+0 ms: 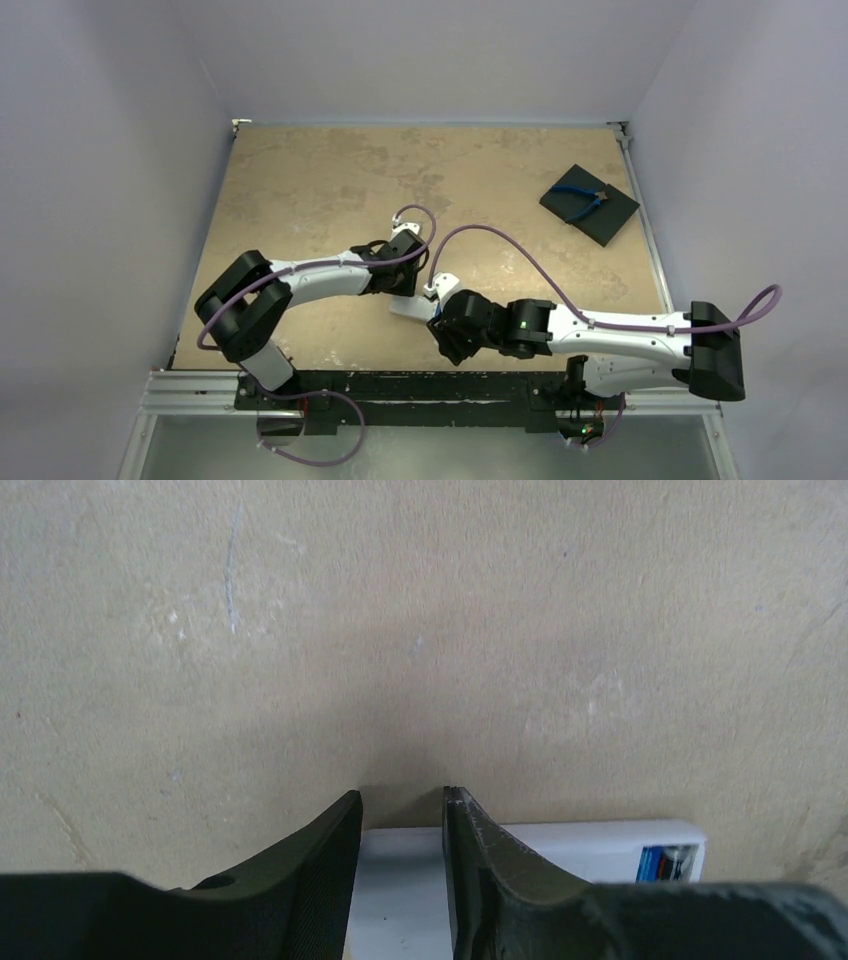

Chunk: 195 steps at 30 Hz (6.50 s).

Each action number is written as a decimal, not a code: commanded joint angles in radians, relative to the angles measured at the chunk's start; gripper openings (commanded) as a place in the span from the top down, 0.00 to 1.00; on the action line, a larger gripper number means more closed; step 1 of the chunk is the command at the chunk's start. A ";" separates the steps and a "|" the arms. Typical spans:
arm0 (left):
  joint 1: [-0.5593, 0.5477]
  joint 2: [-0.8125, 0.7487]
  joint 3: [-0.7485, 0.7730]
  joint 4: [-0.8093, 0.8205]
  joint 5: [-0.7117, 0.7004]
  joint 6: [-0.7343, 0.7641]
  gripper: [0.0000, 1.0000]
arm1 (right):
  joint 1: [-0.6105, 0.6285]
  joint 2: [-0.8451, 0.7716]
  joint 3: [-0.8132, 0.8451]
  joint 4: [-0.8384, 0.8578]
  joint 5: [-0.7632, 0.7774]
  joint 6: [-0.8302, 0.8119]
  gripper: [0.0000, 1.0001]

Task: Load the batteries into the remote control

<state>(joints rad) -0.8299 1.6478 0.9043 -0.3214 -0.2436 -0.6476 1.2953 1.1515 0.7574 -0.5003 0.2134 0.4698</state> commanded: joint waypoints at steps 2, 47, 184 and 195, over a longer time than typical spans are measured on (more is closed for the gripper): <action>-0.036 -0.073 -0.053 0.023 0.005 -0.028 0.66 | -0.006 0.011 0.051 -0.058 -0.019 -0.026 0.69; -0.063 -0.573 -0.444 0.088 0.376 -0.446 0.44 | -0.210 0.037 0.119 -0.001 -0.047 -0.175 0.72; 0.078 -1.008 -0.038 -0.400 0.079 0.098 0.19 | -0.195 0.524 0.374 -0.183 -0.044 -0.025 0.84; 0.079 -1.008 -0.039 -0.400 0.081 0.099 0.19 | -0.195 0.549 0.391 -0.177 -0.064 -0.017 0.83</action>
<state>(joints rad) -0.7582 0.6468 0.8700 -0.7559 -0.1677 -0.5564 1.0931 1.7008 1.1183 -0.6865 0.1406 0.4343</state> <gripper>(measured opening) 0.808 0.550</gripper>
